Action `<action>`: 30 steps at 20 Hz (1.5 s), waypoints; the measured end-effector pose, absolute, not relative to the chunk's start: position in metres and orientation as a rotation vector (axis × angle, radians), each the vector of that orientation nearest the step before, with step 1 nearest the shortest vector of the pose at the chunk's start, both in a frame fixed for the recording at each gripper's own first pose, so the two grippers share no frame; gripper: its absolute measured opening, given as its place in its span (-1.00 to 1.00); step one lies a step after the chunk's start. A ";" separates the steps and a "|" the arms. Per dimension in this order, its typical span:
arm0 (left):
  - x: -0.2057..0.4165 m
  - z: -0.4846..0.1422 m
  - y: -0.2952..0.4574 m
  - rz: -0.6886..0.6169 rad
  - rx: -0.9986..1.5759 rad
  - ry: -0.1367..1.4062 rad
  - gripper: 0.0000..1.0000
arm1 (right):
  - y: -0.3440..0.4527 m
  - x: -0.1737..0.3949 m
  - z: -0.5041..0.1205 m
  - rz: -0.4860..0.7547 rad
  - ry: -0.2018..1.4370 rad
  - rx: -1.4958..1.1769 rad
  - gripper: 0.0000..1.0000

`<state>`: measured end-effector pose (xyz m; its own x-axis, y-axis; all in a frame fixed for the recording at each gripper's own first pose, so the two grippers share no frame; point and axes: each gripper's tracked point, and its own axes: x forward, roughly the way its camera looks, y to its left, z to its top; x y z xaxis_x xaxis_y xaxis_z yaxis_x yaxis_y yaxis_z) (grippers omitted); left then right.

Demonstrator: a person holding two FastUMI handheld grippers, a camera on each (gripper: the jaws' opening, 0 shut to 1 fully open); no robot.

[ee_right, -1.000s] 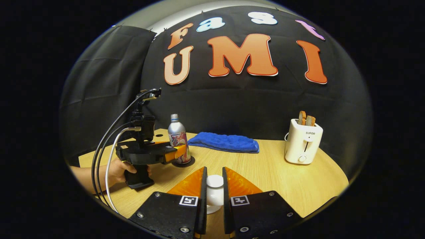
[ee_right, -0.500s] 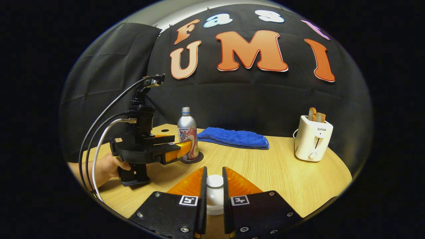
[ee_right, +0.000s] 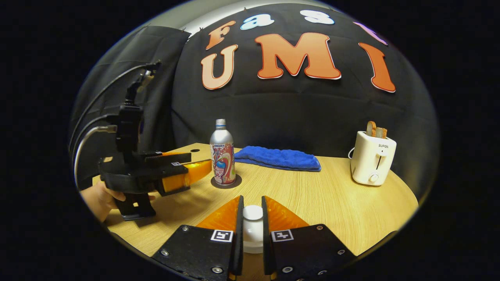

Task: Open the teacup lid with one hand, grasp the water bottle and pour water into the teacup with the other hand; after pouring, place the water bottle on the coaster and then close the teacup lid.

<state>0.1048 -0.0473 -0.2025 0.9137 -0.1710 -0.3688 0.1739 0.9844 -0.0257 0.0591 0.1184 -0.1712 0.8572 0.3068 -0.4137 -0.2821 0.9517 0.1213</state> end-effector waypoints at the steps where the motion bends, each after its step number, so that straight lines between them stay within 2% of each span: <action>1: 0.101 -0.197 -0.046 -0.173 0.005 0.367 0.96 | 0.119 0.059 -0.176 0.309 0.446 0.051 -0.58; 10: 0.072 -0.164 -0.039 -0.129 -0.006 0.287 0.96 | 0.119 0.058 -0.188 0.295 0.445 -0.002 -0.61; 13: 0.063 -0.147 -0.032 -0.094 -0.013 0.259 0.96 | 0.116 0.059 -0.171 0.275 0.391 -0.055 -0.37; 16: 0.054 -0.122 -0.025 -0.062 -0.019 0.211 0.95 | 0.114 0.061 -0.134 0.263 0.284 -0.078 -0.01; 18: 0.048 -0.103 -0.022 -0.049 -0.017 0.176 0.95 | 0.108 0.064 -0.110 0.246 0.233 -0.072 0.08; 20: 0.040 -0.090 -0.027 -0.071 -0.023 0.167 1.00 | 0.103 0.061 -0.086 0.230 0.185 -0.061 0.34; 22: 0.031 -0.081 -0.029 -0.082 -0.037 0.158 1.00 | 0.095 0.056 -0.065 0.217 0.147 -0.045 0.51; 24: 0.022 -0.071 -0.022 -0.058 -0.021 0.144 0.94 | 0.085 0.053 -0.047 0.192 0.100 -0.044 0.56; 25: 0.018 -0.067 -0.017 -0.043 -0.011 0.137 1.00 | 0.080 0.050 -0.039 0.180 0.081 -0.046 0.57; 26: 0.015 -0.064 -0.016 -0.029 -0.010 0.128 0.94 | 0.076 0.048 -0.033 0.171 0.066 -0.048 0.57; 29: 0.003 -0.050 -0.006 0.022 0.006 0.100 0.94 | 0.066 0.042 -0.020 0.149 0.038 -0.034 0.58; 30: -0.001 -0.044 -0.009 0.015 0.005 0.079 1.00 | 0.062 0.040 -0.016 0.143 0.031 -0.033 0.58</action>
<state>-0.0008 -0.0093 -0.0445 0.9968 0.0151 -0.0790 -0.0147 0.9999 0.0058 0.0404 0.0621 -0.0165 0.9894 0.1417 -0.0333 -0.1427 0.9893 -0.0302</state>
